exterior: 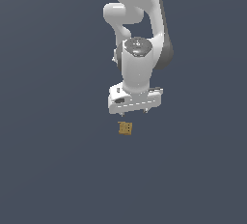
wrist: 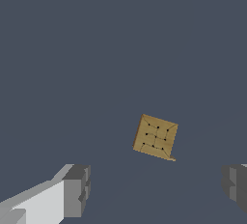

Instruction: Pick up the object and move it to a goal position.

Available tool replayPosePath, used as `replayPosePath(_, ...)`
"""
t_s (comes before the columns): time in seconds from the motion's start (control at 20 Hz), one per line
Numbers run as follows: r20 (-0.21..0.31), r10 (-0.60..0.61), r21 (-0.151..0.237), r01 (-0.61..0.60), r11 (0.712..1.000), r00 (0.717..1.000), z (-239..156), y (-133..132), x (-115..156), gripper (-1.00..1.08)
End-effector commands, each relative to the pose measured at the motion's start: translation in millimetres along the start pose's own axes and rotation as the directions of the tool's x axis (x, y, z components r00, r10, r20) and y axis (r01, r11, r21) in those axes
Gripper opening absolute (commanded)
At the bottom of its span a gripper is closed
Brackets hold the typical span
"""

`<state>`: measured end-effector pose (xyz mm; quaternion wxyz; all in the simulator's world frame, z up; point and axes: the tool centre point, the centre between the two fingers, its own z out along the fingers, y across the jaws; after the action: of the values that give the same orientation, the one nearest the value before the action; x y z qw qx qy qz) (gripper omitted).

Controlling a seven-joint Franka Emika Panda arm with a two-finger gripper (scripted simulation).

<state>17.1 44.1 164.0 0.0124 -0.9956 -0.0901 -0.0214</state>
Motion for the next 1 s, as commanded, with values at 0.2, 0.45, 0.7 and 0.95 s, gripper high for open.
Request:
replayPosePath(0.2,0.008,-0.134,-0.006,0.135,0.991,0.991,11.3,5.4,-1.3,1.00)
replayPosePath(0.45,0.017,-0.267,-0.009,0.267,0.964,0.963,22.4,10.5,-2.6,1.00)
replayPosePath(0.7,0.025,-0.397,-0.008,0.397,0.918,0.918,33.5,15.3,-4.2,1.00)
replayPosePath(0.95,0.033,-0.519,-0.005,0.519,0.855,0.854,44.6,19.9,-5.9,1.00)
